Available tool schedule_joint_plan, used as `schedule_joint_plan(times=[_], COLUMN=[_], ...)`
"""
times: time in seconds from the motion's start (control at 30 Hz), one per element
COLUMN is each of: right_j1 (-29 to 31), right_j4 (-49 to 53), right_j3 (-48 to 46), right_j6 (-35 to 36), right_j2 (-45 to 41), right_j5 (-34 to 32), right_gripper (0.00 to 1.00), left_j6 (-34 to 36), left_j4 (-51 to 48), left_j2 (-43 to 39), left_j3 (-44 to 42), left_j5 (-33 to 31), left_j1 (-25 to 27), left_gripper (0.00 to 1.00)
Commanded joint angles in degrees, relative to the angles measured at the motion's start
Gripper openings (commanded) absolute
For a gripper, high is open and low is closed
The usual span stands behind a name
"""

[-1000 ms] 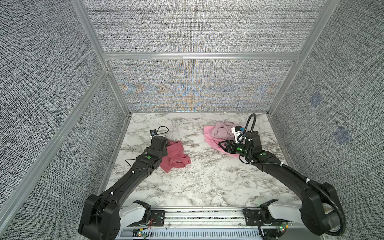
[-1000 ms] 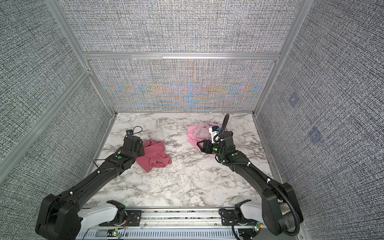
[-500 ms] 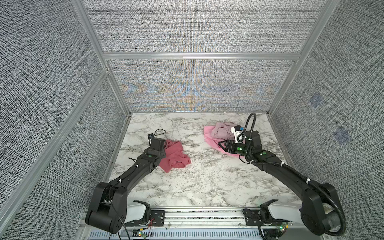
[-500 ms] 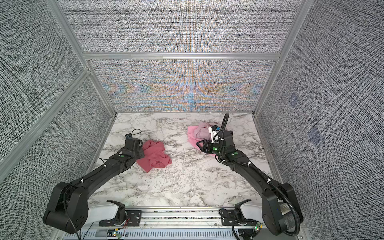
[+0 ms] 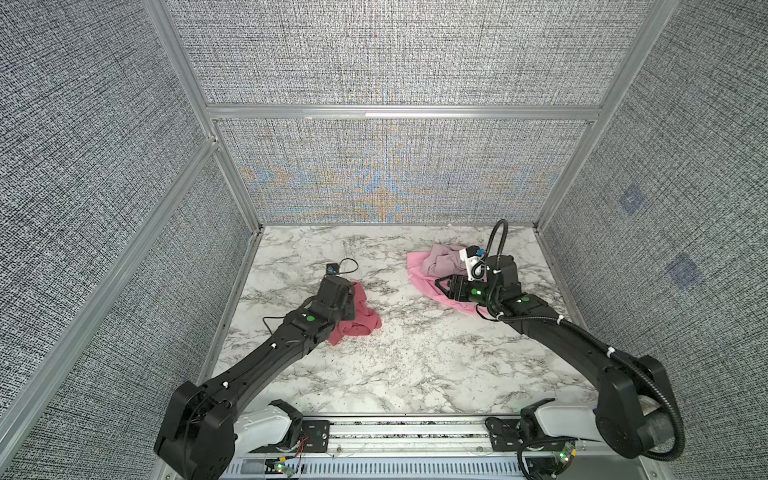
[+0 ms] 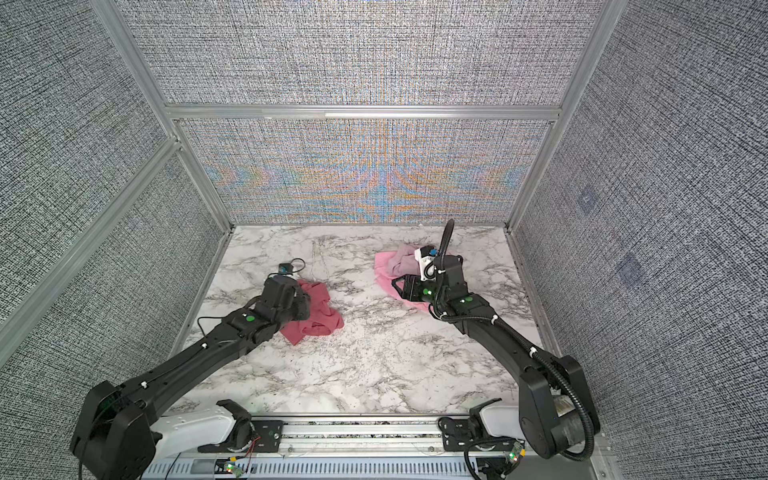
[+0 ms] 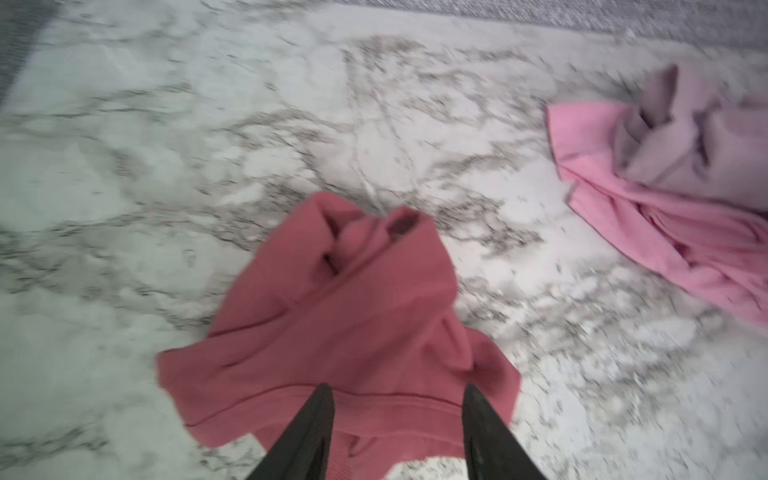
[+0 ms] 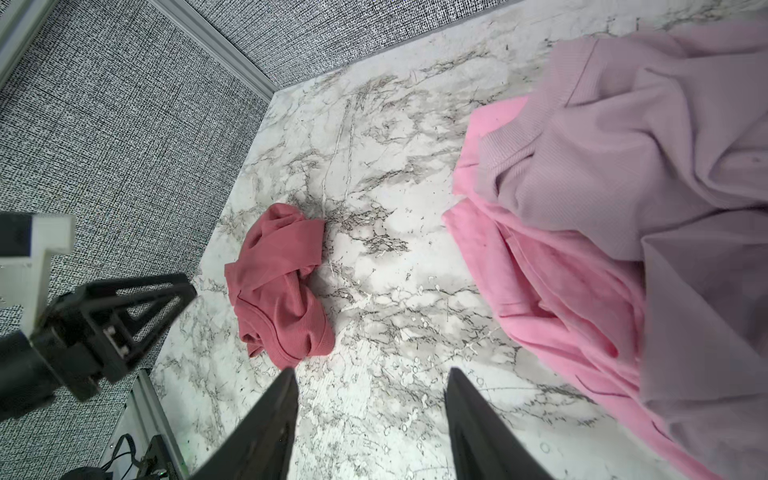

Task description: Pick out a specific cloth from the pile

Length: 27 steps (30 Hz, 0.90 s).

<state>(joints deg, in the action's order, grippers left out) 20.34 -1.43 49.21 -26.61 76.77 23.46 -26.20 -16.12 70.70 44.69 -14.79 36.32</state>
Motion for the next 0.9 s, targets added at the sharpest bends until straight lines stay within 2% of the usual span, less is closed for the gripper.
schedule_joint_plan(times=[0.0, 0.2, 0.4, 0.6, 0.8, 0.87], right_j1=[-0.02, -0.03, -0.2, -0.56, -0.68, -0.73], right_j4=[0.24, -0.77, -0.5, -0.41, -0.5, -0.59], right_j3=[0.71, -0.25, -1.46, -2.13, -2.17, -2.09], right_j6=[0.1, -0.81, -0.65, -0.61, -0.68, -0.63], right_j2=[0.74, 0.52, -1.02, -1.64, -1.49, -1.42], right_j5=[1.28, 1.85, 1.32, 1.15, 1.5, 1.42], right_gripper=[0.58, 0.58, 0.58, 0.58, 0.58, 0.58], left_j6=[-0.91, -1.01, -0.17, -1.93, -2.89, -3.08], left_j4=[3.5, 5.12, 8.44, 5.99, 6.35, 6.19], left_j2=[4.14, 15.34, 20.59, 26.42, 28.77, 29.43], left_j3=[0.48, 3.73, 3.65, 5.21, 4.71, 4.91], left_j5=[2.04, 1.49, 1.36, -0.89, -2.33, -3.17], left_j1=[4.83, 10.04, 10.24, 10.27, 10.26, 10.22], left_gripper=[0.53, 0.53, 0.53, 0.52, 0.52, 0.49])
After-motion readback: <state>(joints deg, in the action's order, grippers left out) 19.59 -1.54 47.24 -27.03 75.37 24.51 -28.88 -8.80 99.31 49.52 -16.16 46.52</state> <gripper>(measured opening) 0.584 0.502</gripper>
